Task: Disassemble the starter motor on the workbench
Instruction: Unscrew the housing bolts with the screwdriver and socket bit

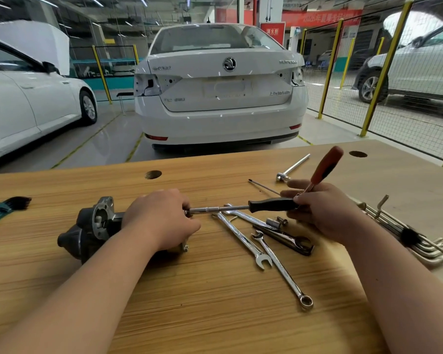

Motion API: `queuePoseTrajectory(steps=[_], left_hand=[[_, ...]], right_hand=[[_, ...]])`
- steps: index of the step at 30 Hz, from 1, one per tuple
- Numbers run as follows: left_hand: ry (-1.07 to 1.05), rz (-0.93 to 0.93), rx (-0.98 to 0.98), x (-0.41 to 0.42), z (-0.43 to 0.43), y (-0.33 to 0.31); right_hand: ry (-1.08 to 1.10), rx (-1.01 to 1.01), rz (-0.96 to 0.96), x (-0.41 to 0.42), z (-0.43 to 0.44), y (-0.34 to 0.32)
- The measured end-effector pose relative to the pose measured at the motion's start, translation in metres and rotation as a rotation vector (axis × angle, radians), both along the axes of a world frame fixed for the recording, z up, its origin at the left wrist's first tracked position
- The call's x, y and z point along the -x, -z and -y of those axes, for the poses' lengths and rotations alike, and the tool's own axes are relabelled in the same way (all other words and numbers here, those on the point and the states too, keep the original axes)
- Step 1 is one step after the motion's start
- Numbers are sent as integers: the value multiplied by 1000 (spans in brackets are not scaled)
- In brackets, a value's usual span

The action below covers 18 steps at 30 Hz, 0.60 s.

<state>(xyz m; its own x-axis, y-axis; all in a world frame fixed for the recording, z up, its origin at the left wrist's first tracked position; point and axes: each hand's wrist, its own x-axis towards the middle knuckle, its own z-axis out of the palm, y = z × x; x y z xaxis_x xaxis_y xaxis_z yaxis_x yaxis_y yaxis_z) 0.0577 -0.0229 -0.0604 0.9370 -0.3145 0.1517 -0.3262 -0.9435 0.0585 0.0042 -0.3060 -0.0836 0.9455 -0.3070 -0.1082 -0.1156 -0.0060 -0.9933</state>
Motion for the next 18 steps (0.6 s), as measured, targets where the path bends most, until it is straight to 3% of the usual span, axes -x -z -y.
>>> queuePoseTrajectory(steps=[6, 9, 11, 15, 18], left_hand=[[-5, 19, 16, 3, 2, 0], [-5, 28, 27, 3, 1, 0], [-4, 43, 27, 3, 1, 1], [4, 54, 31, 4, 1, 2], [1, 43, 32, 7, 1, 0]], right_hand=[[3, 500, -37, 9, -7, -8], [78, 602, -97, 8, -10, -12], [85, 482, -97, 8, -12, -12], [-27, -60, -116, 8, -17, -11], [57, -134, -78, 6, -13, -12]])
